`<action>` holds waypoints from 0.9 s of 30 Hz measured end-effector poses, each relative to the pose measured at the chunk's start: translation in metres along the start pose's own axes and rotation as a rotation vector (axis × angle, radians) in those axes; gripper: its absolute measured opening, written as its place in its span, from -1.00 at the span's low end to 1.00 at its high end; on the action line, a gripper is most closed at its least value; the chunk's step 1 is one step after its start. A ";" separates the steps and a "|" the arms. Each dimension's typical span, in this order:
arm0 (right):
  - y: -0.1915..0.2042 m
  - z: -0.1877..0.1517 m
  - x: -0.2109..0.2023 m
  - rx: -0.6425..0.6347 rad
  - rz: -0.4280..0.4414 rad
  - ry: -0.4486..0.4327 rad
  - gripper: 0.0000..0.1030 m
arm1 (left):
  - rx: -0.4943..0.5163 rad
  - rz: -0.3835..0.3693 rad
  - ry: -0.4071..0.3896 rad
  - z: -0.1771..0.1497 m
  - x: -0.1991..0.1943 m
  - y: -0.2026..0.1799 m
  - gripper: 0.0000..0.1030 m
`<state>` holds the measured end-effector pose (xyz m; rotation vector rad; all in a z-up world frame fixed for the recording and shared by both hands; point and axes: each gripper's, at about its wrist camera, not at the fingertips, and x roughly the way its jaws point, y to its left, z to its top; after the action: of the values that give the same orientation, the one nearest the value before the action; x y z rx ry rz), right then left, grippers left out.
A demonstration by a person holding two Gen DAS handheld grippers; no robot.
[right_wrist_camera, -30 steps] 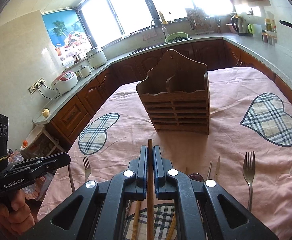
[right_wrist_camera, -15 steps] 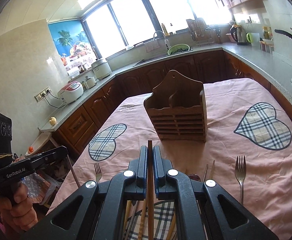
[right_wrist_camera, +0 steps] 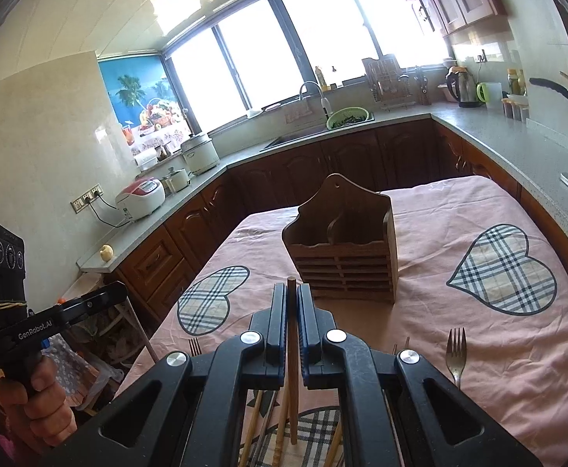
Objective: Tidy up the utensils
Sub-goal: 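Lift the held chopsticks with both tools and carry them toward the wooden holder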
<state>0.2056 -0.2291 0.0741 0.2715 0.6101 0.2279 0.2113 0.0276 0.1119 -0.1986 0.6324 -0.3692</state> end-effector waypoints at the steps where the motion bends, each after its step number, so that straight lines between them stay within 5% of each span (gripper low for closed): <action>1: -0.001 0.002 0.000 0.000 -0.002 -0.005 -0.90 | 0.001 -0.001 -0.005 0.001 0.000 0.000 -0.97; 11: -0.010 0.027 -0.001 0.006 -0.013 -0.072 -0.90 | -0.015 0.003 -0.082 0.034 0.016 0.006 -0.97; 27: -0.035 0.135 0.000 0.011 -0.085 -0.318 -0.91 | 0.012 0.010 -0.265 0.106 0.098 -0.002 -0.97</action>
<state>0.2903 -0.2867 0.1694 0.2850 0.3069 0.0961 0.3483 -0.0055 0.1434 -0.2287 0.3697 -0.3301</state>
